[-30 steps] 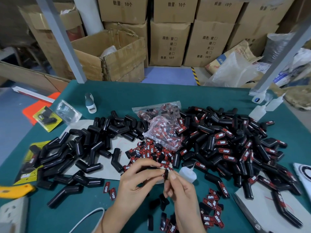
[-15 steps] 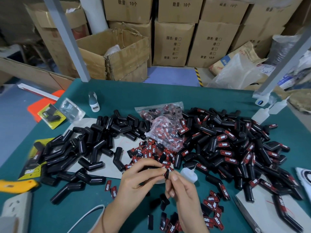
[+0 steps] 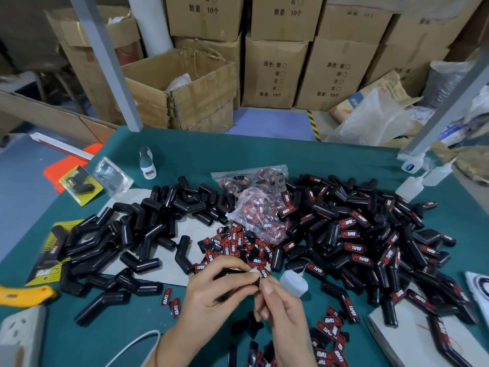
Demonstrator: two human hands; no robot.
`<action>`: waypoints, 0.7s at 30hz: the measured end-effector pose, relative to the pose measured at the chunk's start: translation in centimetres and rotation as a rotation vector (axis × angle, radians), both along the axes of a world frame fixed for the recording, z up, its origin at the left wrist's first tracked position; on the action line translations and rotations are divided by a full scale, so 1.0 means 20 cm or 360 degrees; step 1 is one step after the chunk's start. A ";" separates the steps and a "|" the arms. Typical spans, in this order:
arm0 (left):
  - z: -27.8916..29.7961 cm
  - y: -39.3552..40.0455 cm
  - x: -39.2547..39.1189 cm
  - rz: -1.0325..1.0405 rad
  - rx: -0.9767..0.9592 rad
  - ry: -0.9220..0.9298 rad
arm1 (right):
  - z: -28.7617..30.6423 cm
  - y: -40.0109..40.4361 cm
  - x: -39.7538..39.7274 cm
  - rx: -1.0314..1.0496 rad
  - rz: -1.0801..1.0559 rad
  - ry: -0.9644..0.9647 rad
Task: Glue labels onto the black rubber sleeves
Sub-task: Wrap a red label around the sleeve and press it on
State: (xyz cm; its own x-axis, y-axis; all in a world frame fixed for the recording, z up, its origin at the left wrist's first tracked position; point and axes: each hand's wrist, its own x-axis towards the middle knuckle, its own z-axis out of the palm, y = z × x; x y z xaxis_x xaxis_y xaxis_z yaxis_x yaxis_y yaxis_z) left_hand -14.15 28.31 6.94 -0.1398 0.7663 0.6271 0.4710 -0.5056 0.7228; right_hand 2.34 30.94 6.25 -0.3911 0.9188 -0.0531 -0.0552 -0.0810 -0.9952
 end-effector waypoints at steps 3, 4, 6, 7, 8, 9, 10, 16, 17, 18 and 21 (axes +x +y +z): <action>0.00 0.00 0.00 -0.0016 -0.0016 -0.0015 | 0.00 0.00 0.00 -0.0020 -0.0019 0.0018; 0.00 0.00 0.00 -0.0016 -0.0021 -0.0014 | 0.00 0.00 -0.01 -0.0031 -0.0024 0.0025; 0.00 -0.01 0.00 -0.0019 -0.0043 -0.0006 | 0.01 0.00 -0.01 -0.0058 -0.0042 0.0019; 0.01 -0.01 0.00 -0.0022 -0.0056 -0.0001 | 0.01 0.00 -0.01 -0.0071 -0.0051 0.0012; 0.01 -0.01 0.00 -0.0026 -0.0069 0.0007 | 0.01 0.00 -0.01 -0.0081 -0.0061 0.0014; 0.02 -0.01 0.00 -0.0036 -0.0085 0.0012 | 0.01 -0.01 0.00 -0.0092 -0.0069 0.0031; 0.03 -0.01 0.00 -0.0054 -0.0108 0.0007 | 0.00 -0.01 0.00 -0.0105 -0.0074 0.0059; 0.05 -0.01 -0.03 -0.0176 -0.0250 -0.0026 | 0.01 0.00 0.00 -0.0131 -0.0082 0.0152; 0.04 -0.01 -0.04 -0.0195 -0.0272 -0.0016 | 0.01 0.00 0.01 -0.0110 -0.0074 0.0135; 0.04 -0.01 -0.05 -0.0216 -0.0291 -0.0012 | 0.02 0.00 0.00 -0.0082 -0.0060 0.0116; 0.04 -0.01 -0.07 -0.0269 -0.0303 0.0010 | 0.04 0.00 0.00 -0.0016 -0.0031 0.0070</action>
